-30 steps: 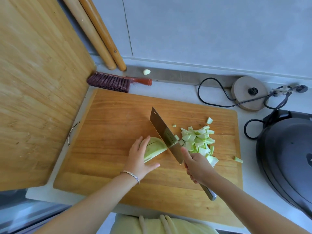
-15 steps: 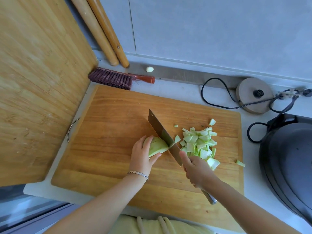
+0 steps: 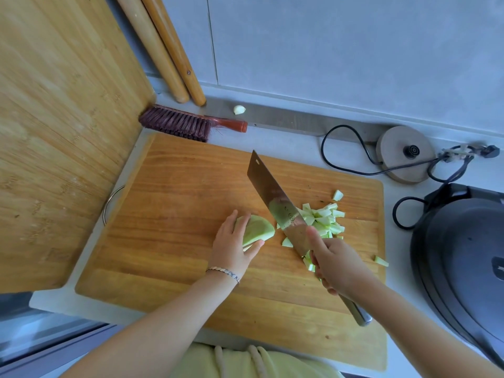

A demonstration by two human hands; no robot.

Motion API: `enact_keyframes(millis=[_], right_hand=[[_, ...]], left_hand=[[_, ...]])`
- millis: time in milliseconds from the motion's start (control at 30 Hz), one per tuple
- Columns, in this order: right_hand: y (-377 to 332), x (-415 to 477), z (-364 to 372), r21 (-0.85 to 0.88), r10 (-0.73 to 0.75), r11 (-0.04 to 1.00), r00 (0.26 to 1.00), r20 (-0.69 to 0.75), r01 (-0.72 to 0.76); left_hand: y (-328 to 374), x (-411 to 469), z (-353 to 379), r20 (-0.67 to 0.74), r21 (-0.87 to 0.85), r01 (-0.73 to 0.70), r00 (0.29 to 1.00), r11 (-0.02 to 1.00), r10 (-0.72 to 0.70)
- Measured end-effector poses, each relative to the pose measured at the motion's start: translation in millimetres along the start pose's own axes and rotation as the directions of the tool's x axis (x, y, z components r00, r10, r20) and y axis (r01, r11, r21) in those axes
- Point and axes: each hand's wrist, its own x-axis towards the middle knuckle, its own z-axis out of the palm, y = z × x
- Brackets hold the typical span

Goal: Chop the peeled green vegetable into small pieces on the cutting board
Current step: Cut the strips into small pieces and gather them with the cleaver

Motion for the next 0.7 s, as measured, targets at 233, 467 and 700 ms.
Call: enact_keyframes(millis=[233, 467, 700], right_hand=[[-3.4, -4.1, 10.2, -0.106, -0.009, 0.994, 1.0, -0.016, 0.007], [-6.5, -5.1, 13.6, -0.188, 0.009, 0.982, 1.0, -0.002, -0.009], [-11.4, 0.7, 29.6, -0.288, 0.017, 0.957, 0.999, -0.041, -0.028]], left_hand=[[1.9, -1.2, -6.3, -0.102, 0.192, -0.183, 0.973, 0.964, 0.205], [7.3, 0.7, -9.0, -0.05, 0.286, -0.184, 0.977, 0.94, 0.207], [5.5, 1.9, -4.3, -0.053, 0.26, -0.171, 0.98, 0.95, 0.191]])
